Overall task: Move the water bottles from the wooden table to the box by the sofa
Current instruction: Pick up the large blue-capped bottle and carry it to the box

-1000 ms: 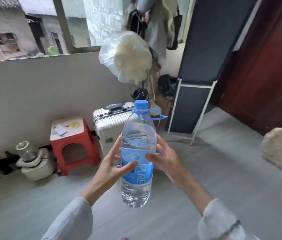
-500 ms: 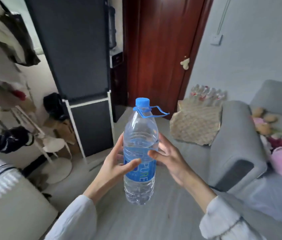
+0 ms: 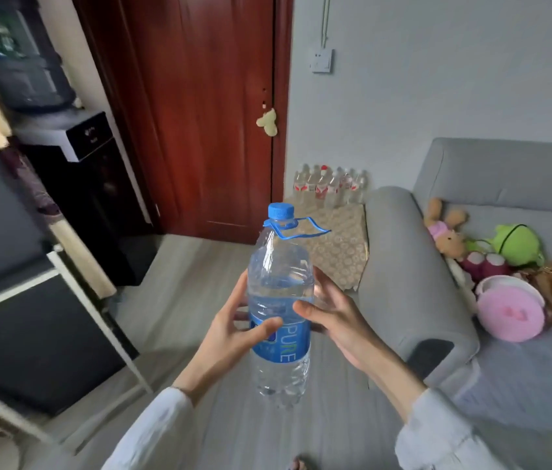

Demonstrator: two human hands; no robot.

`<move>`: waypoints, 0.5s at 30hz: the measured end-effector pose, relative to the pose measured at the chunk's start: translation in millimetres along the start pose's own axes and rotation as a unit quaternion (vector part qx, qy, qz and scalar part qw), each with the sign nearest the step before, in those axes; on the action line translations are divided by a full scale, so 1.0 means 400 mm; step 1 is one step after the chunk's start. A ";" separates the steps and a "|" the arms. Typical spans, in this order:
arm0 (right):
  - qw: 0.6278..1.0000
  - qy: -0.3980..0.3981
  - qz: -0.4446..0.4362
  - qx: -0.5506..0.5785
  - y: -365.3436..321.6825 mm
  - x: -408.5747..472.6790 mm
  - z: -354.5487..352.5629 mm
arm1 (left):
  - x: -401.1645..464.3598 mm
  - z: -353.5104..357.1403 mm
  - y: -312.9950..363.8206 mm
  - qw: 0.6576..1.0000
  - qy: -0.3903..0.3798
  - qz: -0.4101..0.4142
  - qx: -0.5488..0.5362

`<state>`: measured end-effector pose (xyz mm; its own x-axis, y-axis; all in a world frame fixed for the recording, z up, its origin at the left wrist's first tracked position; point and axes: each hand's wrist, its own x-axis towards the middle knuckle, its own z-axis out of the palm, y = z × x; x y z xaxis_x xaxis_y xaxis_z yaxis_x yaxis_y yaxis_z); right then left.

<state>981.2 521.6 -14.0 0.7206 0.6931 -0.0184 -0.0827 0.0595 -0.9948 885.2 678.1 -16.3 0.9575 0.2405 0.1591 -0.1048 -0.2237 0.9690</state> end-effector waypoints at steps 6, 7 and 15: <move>1.000 0.024 -0.006 -0.010 -0.061 0.298 -0.226 | 0.384 0.050 -0.026 1.000 -0.025 0.001 -0.008; 1.000 0.025 -0.007 -0.014 -0.069 0.344 -0.257 | 0.439 0.053 -0.034 1.000 -0.024 0.000 -0.013; 0.997 0.075 0.014 -0.022 -0.033 0.719 -0.489 | 0.888 0.071 -0.166 0.997 -0.076 -0.016 -0.007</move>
<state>1324.0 579.7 -25.8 0.8131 0.5793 -0.0569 -0.0757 0.0083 -0.9971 1240.0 751.7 -29.7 0.9898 0.1020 0.0994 -0.0768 -0.2058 0.9756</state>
